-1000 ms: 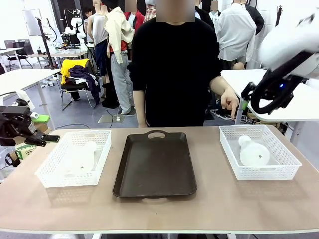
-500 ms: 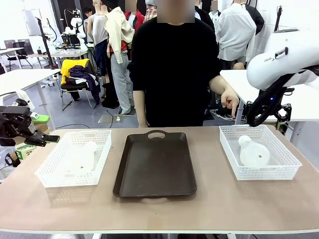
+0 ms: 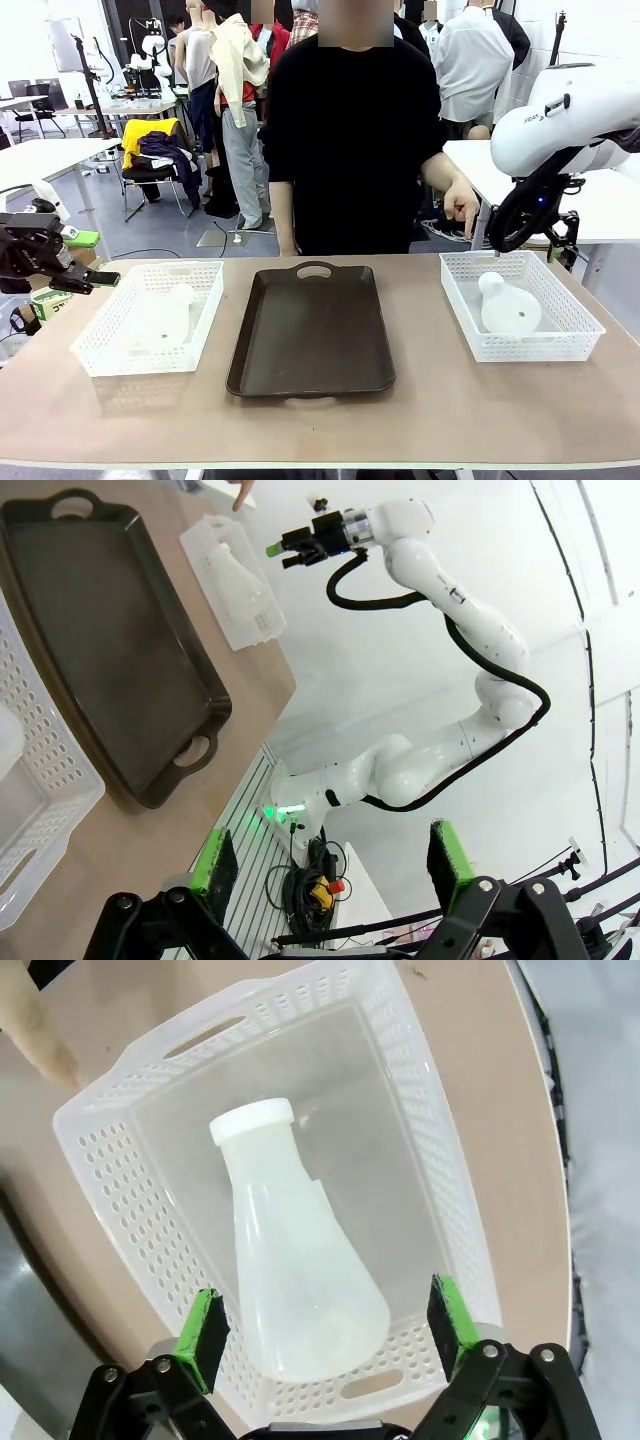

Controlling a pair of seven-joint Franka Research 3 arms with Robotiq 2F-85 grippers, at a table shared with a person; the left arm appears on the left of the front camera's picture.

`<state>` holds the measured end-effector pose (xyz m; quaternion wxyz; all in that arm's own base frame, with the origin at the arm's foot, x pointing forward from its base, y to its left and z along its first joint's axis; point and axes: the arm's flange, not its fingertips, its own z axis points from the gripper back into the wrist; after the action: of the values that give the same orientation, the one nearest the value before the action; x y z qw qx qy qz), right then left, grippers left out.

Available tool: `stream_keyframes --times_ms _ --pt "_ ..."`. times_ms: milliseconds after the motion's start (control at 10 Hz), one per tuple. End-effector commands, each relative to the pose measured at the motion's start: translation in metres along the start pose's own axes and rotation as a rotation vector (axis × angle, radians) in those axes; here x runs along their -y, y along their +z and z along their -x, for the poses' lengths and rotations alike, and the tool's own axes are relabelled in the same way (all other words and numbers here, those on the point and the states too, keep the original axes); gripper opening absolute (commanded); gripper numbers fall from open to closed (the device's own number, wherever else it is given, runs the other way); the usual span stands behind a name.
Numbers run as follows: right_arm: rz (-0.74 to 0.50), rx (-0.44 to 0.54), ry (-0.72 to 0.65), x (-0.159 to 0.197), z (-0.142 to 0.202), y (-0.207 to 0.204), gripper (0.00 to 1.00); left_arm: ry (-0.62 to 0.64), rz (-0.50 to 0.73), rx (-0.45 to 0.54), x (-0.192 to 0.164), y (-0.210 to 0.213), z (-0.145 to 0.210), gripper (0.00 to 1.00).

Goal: Prepare the laboratory tools.
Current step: Pick up the Big flask that the person points to.

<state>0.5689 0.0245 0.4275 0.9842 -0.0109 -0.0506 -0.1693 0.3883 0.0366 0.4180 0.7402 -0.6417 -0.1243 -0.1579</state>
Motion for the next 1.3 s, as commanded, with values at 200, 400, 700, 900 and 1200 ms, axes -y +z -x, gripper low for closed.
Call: stream_keyframes --times_ms 200,400,700,900,1200 --pt "0.117 0.140 0.066 -0.025 0.017 -0.030 1.00 -0.011 0.011 0.004 0.002 0.001 0.000 1.00" --pt "0.091 0.163 0.037 -0.030 0.002 -0.051 1.00 -0.011 0.011 0.004 0.002 0.001 0.000 1.00" --pt "0.036 0.110 0.026 -0.034 -0.014 -0.064 1.00 -0.011 0.011 0.004 0.002 0.001 0.000 1.00" --pt "0.007 0.066 0.060 -0.033 -0.026 -0.069 1.00 -0.011 0.011 0.004 0.002 0.001 0.000 1.00" --pt "0.007 0.018 0.177 -0.037 -0.032 -0.077 1.00 -0.011 0.011 0.004 0.002 0.001 0.000 1.00"
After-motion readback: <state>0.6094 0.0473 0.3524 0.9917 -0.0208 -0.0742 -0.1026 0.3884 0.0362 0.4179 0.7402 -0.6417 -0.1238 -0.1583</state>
